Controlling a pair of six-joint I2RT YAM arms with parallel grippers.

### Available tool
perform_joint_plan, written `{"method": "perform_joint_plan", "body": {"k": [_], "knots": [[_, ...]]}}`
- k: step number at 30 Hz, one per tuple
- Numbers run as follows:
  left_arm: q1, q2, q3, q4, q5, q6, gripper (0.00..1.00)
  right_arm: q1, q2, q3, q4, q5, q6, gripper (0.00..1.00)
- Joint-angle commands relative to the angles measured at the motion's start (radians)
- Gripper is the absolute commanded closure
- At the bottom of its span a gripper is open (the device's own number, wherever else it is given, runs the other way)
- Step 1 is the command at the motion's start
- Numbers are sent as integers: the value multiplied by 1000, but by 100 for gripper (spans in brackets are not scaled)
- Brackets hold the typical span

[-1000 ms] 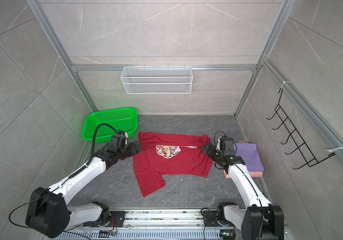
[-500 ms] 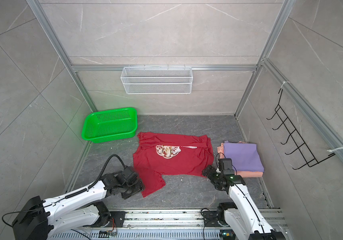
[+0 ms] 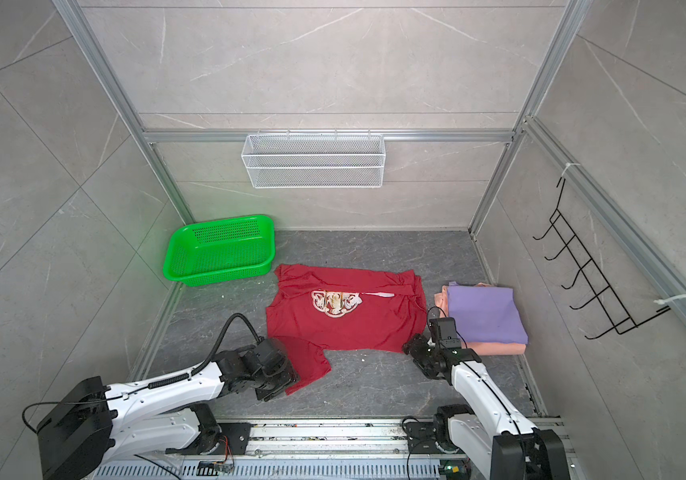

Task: Fold and stack the t-shirts
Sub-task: 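Grasp the near hem corners of the red shirt with both grippers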

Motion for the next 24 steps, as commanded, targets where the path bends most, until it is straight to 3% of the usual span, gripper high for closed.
{"method": "perform_joint_plan", "body": {"k": [1, 4, 10, 15, 19, 24], "knots": [[-7, 17, -23, -19, 33, -19, 52, 30, 68, -17, 49, 25, 45, 35], [-8, -2, -24, -19, 10, -19, 66, 63, 111, -11, 72, 43, 66, 48], [-8, -31, -23, -34, -26, -4, 100, 112, 134, 2, 49, 93, 76, 99], [-49, -90, -13, -131, -51, -21, 100, 147, 101, 14, -33, 106, 60, 100], [-100, -187, 40, -278, -102, -40, 100, 177, -22, 21, -155, 135, 60, 100], [-109, -250, 136, -360, -172, 46, 100, 186, -186, 51, -289, 173, 65, 100]]}}
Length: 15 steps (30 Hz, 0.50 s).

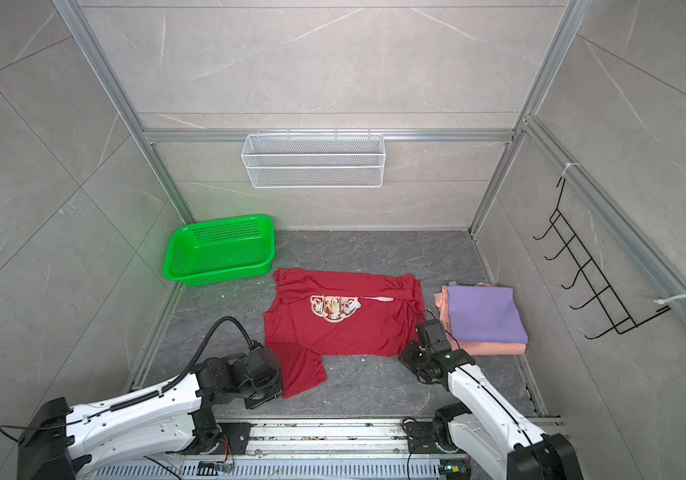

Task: Fold and stack the t-shirts
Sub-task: 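Grasp the near hem corners of the red shirt with both grippers, then fold the near hem over onto the far edge with both grippers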

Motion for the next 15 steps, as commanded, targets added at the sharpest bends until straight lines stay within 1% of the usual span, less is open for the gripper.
{"method": "perform_joint_plan", "body": {"k": [1, 4, 7, 10, 12, 15], "knots": [[-3, -7, 107, -114, -99, 76, 100, 7, -73, 46, -141, 57, -4, 100], [20, 58, 218, -141, -167, 195, 100, 7, -53, 95, -134, 85, -23, 100], [85, 126, 319, -116, -204, 331, 100, 7, 20, 137, -81, 96, -33, 100], [181, 176, 355, 1, -159, 439, 100, 6, 92, 177, -5, 98, -36, 100], [248, 213, 375, 65, -117, 488, 100, 6, 131, 215, 16, 124, -42, 100], [318, 271, 429, 129, -95, 565, 100, 6, 179, 273, 36, 167, -52, 100]]}}
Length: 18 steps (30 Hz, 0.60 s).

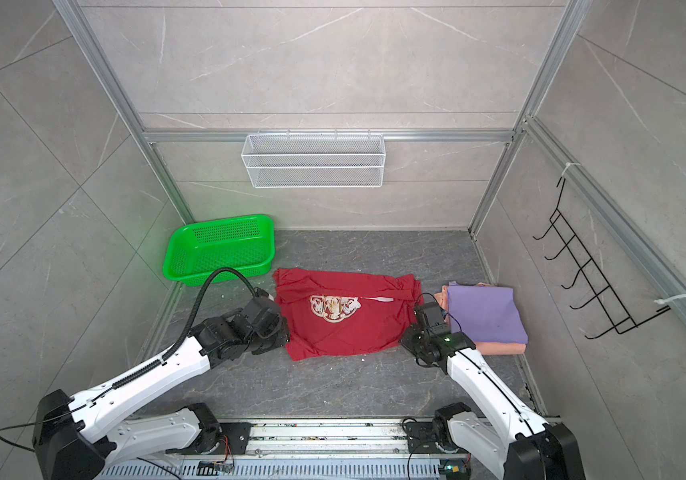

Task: Fold and stack the t-shirts
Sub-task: 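Fold the near hem over onto the far edge with both grippers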

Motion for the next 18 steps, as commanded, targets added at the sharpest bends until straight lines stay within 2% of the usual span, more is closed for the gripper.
{"method": "perform_joint_plan", "body": {"k": [1, 9, 18], "knots": [[67, 56, 83, 103, 30, 168, 100, 3, 47, 84, 46, 74, -32, 100], [206, 188, 201, 191, 100, 265, 100, -38, 145, 138, 72, 110, -57, 100], [305, 385, 295, 269, 184, 309, 100, -125, 345, 206, 183, 42, -112, 100]]}}
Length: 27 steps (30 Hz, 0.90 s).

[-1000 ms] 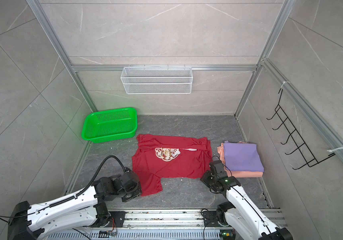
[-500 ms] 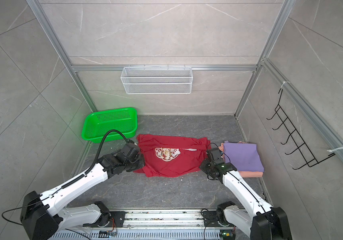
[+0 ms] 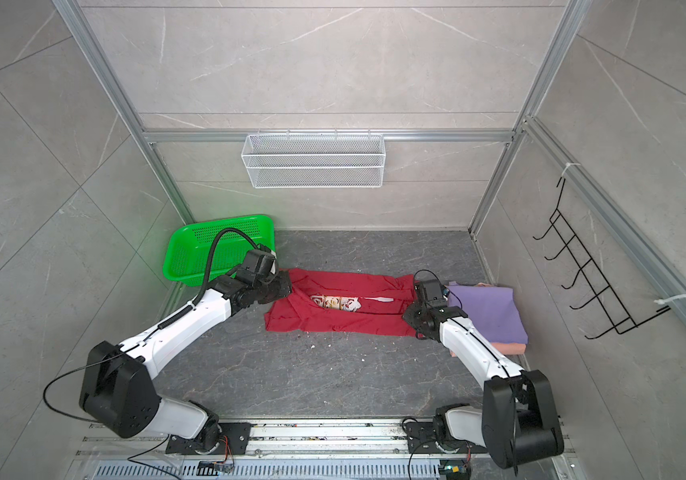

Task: Fold and stack the t-shirts

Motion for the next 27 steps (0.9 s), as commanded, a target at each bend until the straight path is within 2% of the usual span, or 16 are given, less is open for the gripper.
{"method": "perform_joint_plan", "body": {"k": [1, 8, 18, 26, 27], "knots": [[35, 62, 53, 59, 43, 44, 100, -21, 77, 57, 69, -29, -39, 100], [105, 115, 61, 120, 80, 31, 100, -35, 210, 144, 98, -50, -55, 100], [146, 195, 89, 140, 106, 30, 100, -63, 331, 202, 126, -26, -48, 100], [155, 271, 113, 164, 59, 43, 100, -68, 423, 234, 233, -37, -38, 100], [155, 281, 122, 157, 59, 46, 98, -69, 420, 240, 228, -36, -40, 93]]}}
